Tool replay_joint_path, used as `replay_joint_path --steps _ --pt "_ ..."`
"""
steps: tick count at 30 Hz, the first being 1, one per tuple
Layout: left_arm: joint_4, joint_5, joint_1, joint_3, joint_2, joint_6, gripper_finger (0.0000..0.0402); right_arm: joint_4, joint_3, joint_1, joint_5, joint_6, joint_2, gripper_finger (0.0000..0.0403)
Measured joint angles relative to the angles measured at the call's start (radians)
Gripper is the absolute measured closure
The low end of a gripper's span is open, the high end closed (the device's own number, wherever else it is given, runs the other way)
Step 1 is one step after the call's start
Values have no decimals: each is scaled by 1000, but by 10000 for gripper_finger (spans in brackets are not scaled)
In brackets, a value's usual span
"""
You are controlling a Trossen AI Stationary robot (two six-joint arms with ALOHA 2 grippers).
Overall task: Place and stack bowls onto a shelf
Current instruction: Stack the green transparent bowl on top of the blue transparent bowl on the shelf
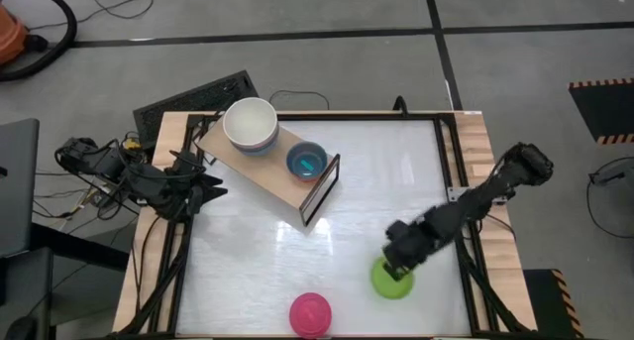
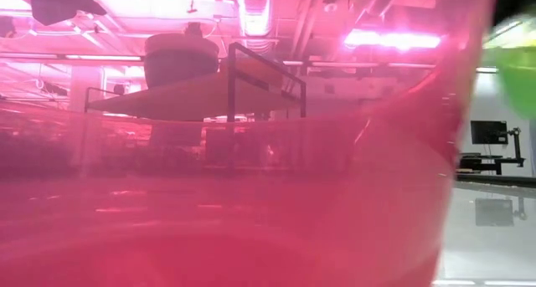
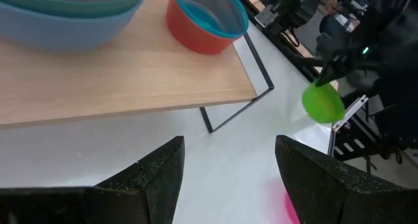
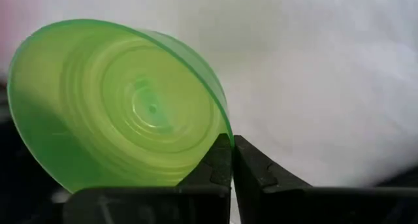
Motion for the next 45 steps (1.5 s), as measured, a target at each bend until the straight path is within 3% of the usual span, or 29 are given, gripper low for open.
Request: replay_joint_path --steps 10,17,29,45 --pt "1 28 0 0 0 1 175 -260 476 -335 154 -379 9 380" --pt "2 28 0 0 0 -2 175 -257 654 -572 223 -579 9 380" --pt "4 27 0 0 0 -19 175 -63 710 -804 219 -709 10 380" --pt "3 26 0 0 0 -45 175 40 710 -851 101 -762 190 380"
